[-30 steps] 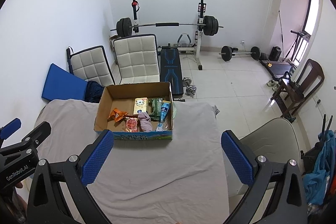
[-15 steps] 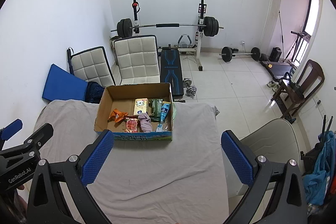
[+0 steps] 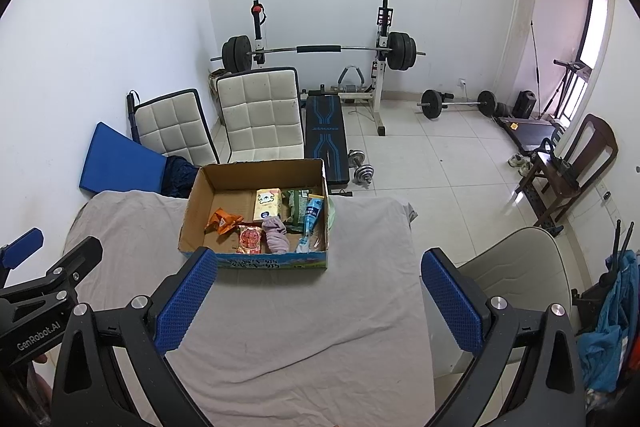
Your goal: Organize soft objects
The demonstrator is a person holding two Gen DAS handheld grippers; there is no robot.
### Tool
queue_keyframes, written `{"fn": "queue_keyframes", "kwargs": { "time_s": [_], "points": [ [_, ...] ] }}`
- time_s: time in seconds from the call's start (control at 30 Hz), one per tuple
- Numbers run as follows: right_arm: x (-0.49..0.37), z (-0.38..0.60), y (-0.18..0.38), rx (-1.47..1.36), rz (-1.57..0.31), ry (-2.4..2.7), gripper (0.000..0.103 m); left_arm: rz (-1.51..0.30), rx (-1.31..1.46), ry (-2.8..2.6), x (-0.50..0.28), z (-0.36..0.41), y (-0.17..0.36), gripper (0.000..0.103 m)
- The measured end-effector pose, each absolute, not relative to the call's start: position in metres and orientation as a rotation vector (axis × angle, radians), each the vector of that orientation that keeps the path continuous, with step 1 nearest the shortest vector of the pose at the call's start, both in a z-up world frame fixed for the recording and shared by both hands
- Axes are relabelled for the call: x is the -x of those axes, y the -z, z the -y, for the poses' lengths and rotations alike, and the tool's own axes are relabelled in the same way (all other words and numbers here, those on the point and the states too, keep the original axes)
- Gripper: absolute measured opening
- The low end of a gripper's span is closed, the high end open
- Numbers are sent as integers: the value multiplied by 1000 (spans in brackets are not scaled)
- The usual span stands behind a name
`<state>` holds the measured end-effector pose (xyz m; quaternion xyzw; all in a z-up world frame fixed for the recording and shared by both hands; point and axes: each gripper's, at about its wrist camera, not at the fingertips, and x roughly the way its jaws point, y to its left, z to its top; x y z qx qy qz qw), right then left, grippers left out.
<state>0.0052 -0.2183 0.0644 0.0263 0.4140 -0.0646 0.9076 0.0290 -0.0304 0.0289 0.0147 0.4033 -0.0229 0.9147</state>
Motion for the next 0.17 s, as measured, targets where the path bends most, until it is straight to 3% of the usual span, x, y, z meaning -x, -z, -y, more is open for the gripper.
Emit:
{"fn": "queue_keyframes", "kwargs": {
  "time_s": [0.17],
  "points": [
    [-5, 218, -64, -54, -854, 134, 103, -822, -30, 46, -27, 33, -33, 103]
  ]
}}
